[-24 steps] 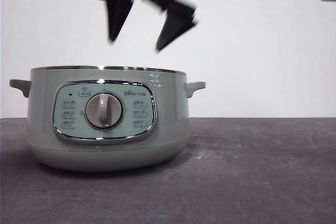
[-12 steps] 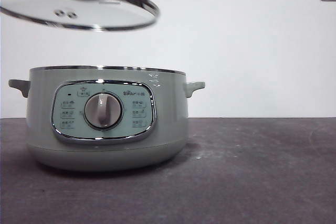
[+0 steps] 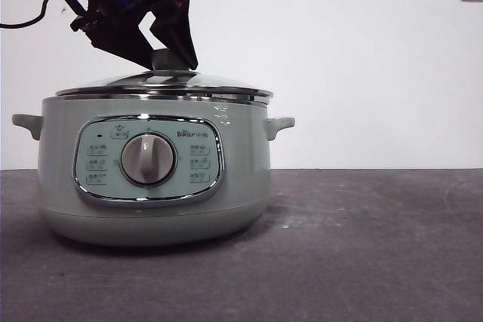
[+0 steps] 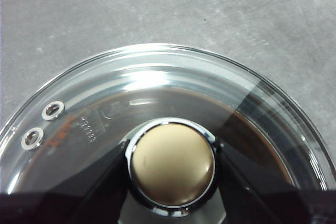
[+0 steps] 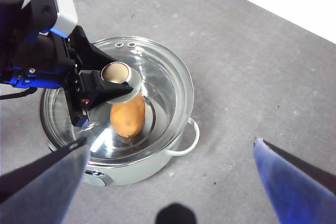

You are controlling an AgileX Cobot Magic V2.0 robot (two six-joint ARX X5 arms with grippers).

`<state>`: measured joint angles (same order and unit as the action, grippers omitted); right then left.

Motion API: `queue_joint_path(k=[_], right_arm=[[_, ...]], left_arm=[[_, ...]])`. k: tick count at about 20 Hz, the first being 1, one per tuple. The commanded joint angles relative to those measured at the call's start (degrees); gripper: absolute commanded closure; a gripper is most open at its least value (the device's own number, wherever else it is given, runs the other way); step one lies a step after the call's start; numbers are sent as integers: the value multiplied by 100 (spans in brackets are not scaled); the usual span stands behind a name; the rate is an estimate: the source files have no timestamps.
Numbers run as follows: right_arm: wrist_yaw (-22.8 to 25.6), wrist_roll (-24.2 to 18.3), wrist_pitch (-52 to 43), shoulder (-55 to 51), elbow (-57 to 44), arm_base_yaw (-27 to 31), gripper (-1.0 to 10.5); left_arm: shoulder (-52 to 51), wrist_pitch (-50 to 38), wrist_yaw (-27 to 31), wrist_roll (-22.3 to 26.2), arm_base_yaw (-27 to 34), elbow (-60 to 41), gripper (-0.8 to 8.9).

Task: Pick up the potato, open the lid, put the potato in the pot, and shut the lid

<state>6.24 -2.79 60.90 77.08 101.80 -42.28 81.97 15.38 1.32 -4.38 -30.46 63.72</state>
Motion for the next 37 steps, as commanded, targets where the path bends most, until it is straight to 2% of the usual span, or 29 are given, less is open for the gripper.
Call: queue_joint_path(k=[1, 6, 13, 14, 15, 16, 17, 20, 23, 27, 30, 32, 33, 35, 37], right_arm=[[35, 35, -20, 22, 7, -2, 415], [28, 35, -20, 22, 7, -4, 415], [26, 35, 4, 22, 7, -4, 415], [26, 35, 9, 22, 7, -4, 415], [26, 33, 9, 22, 7, -4, 415], [28, 33, 9, 22, 4, -4, 415], [28, 33, 15, 22, 7, -4, 415], [28, 33, 140, 22, 4, -2, 415], [26, 66, 407, 22, 2, 15, 415], [28, 319, 404, 4, -251, 33, 426], [31, 337, 76, -190, -940, 66, 679], [37, 354, -560, -435, -1650, 72, 804], [94, 407, -918, -584, -2028, 72, 865], [514, 509, -1633, -955, -2826, 72, 961], [785, 656, -2194, -1349, -3526, 70, 958]], left_arm=[[-15, -15, 0, -22, -61, 55, 822], [-15, 474, 68, -4, -59, 55, 821], [-15, 481, 160, -4, -59, 55, 812], [-15, 481, 157, -4, -59, 55, 781], [-15, 481, 155, -4, -59, 55, 681], [-15, 472, 157, -4, -59, 55, 518], [-17, 439, 157, -7, -59, 55, 416], [-164, 382, 160, -9, -63, 55, 404], [-566, 356, 157, -11, -166, 55, 405], [-1456, 671, 149, -22, -284, 55, 409], [-2063, 1198, 155, -31, -339, 55, 432], [-2389, 1657, 181, 13, -339, 55, 646], [-2522, 1838, 249, 20, -339, 48, 815], [-2780, 2004, 678, 111, -352, -31, 822], [-3134, 1759, 922, 144, -446, -313, 822]])
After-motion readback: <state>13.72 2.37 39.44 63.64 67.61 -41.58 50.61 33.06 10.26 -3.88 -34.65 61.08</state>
